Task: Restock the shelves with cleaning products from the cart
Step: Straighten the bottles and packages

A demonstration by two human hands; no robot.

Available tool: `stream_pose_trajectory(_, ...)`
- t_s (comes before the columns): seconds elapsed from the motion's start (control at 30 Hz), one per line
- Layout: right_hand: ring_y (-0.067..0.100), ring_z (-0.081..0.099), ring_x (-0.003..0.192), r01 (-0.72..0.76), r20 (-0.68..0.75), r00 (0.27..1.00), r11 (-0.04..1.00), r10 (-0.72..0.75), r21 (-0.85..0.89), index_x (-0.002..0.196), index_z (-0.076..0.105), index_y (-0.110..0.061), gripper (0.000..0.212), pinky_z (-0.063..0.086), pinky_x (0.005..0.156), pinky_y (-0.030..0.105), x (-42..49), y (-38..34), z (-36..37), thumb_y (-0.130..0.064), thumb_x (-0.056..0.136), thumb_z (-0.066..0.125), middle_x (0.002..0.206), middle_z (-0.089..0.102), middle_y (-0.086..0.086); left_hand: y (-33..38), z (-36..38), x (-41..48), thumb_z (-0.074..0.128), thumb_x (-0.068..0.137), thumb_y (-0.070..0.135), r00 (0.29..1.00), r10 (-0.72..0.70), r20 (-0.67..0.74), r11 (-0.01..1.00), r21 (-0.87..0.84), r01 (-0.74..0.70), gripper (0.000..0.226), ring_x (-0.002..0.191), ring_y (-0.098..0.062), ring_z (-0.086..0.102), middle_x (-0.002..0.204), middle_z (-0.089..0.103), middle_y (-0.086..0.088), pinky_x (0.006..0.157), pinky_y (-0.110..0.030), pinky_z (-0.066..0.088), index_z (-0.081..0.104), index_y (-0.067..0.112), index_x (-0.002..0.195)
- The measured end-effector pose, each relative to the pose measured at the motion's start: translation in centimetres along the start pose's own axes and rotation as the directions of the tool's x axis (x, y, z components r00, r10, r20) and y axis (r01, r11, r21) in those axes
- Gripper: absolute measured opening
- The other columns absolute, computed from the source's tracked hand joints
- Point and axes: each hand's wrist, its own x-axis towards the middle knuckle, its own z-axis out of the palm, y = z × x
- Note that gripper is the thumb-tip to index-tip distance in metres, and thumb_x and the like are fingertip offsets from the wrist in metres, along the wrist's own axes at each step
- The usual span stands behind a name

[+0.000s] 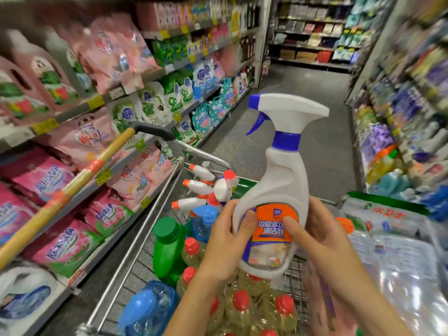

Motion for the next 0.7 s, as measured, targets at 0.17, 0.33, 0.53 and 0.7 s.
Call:
stream_pose_trajectory(0.17, 0.016, 0.069, 0.101, 0.000, -0.137, 0.991, 1.000, 0.001, 0.007, 0.113, 0.066, -0.028, 0.028, 0.055, 0.077, 0.020, -2.6, 0.4, -0.4, -0.023, 0.086, 0.063, 0.110, 0.071, 0.000, -0.4, 1.0, -0.7, 0.068, 0.076, 0.054, 0.992, -0.069, 0.107, 0.994, -0.076, 0.077, 0.033, 0.095, -0.024, 0.070, 0.102, 0.072, -0.004, 0.078, -0.031, 0.057, 0.067, 0.033, 0.101)
stream_pose_trajectory(0.33, 0.014, 0.070, 0.097, 0.018, -0.284, 0.959, 0.999, -0.003, 0.051, 0.112, 0.068, -0.029, 0.029, 0.055, 0.074, 0.017, -5.8, -1.2, -2.6, -0.026, 0.083, 0.063, 0.107, 0.073, -0.001, 0.2, 4.5, -1.5, 0.069, 0.071, 0.063, 0.977, -0.042, 0.211, 0.998, -0.029, 0.050, 0.033, 0.093, -0.021, 0.071, 0.098, 0.073, -0.001, 0.081, -0.038, 0.058, 0.067, 0.040, 0.094)
stream_pose_trajectory(0.53, 0.014, 0.071, 0.092, 0.054, -0.440, 0.897, 0.999, -0.051, -0.006, 0.114, 0.063, -0.015, 0.030, 0.054, 0.072, 0.017, -11.0, -3.7, -7.5, -0.022, 0.084, 0.060, 0.102, 0.074, -0.001, 0.4, 11.8, -3.9, 0.062, 0.072, 0.047, 0.938, -0.031, 0.346, 0.997, -0.060, 0.055, 0.034, 0.087, -0.020, 0.071, 0.094, 0.074, -0.002, 0.072, -0.027, 0.058, 0.066, 0.026, 0.097)
stream_pose_trajectory(0.7, 0.015, 0.071, 0.092, 0.111, -0.556, 0.825, 0.994, -0.104, -0.022, 0.112, 0.065, -0.019, 0.033, 0.054, 0.071, 0.018, -17.4, -6.1, -13.6, -0.027, 0.080, 0.063, 0.103, 0.074, 0.000, 0.2, 20.1, -7.8, 0.070, 0.077, 0.051, 0.874, -0.057, 0.482, 0.994, -0.053, 0.094, 0.032, 0.091, -0.023, 0.071, 0.098, 0.073, -0.006, 0.074, -0.029, 0.057, 0.068, 0.027, 0.099)
